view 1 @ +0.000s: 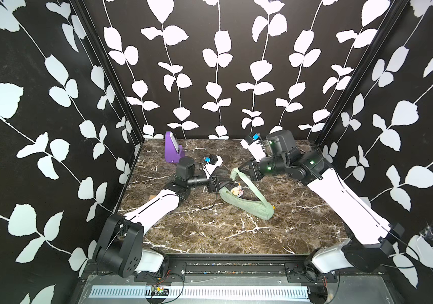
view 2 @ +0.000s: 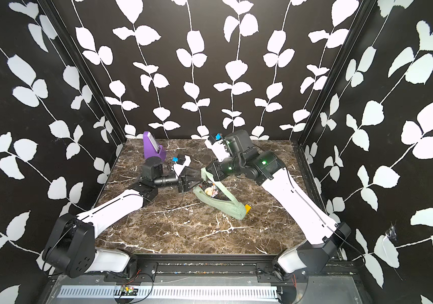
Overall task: Remove the decoration from the bag
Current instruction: Pick up the bag from the center of the board.
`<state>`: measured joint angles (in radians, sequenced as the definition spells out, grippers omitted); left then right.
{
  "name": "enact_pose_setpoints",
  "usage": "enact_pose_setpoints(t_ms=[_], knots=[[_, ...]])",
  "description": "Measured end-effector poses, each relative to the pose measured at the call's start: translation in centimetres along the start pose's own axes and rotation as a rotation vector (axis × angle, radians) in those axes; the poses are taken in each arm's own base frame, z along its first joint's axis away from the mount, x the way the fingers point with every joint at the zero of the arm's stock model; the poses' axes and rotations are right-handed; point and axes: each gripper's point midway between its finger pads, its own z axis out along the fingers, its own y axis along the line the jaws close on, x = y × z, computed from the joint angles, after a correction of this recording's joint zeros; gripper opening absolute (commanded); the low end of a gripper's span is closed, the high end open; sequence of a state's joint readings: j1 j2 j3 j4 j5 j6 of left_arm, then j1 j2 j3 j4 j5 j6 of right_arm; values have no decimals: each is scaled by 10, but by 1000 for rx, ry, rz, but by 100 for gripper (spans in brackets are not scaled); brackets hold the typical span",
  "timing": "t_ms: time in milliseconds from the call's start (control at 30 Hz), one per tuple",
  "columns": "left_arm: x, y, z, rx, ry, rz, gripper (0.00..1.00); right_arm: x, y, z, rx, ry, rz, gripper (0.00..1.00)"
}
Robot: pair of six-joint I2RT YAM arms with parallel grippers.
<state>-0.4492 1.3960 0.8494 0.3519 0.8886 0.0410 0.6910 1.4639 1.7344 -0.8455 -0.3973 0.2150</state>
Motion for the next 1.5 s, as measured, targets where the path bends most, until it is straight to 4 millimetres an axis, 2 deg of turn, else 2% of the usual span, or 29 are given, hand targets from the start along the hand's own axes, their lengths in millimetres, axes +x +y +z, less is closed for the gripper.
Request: enact_pose_setpoints(t_ms=[233,333,467,733,933,1067,1167,1233,1300,1367,1500], knots=[[4,5,10,18,14,-28,36,-2,0,2,-6,-14,19,0],[4,6,13,24,15,-32,35,0,-1,3,-8,-16,29,0],[4,4,16,38,15,-33,50,-2,0,2,-10,-28,32,0],[8,-1,19,83,16,-36,57,-5,6,-7,-23,-50,21,0],[8,-13,19,151,15,-18,52,-5,9,-8,-48,-48,22,0],[8,-17,18,169,14,-7,35,-4,12,-8,-64,-46,21,0],[6,-19,18,177,11,1,33,-5,11,-8,-66,-46,20,0],[5,-20,17,176,10,5,35,-5,9,-9,-61,-49,21,0],[3,-21,15,175,10,10,45,-5,8,-11,-55,-51,20,0],[-1,-23,13,173,5,20,48,-6,7,-14,-52,-57,14,0],[-4,-27,10,171,8,31,44,-7,8,-19,-49,-69,8,0]])
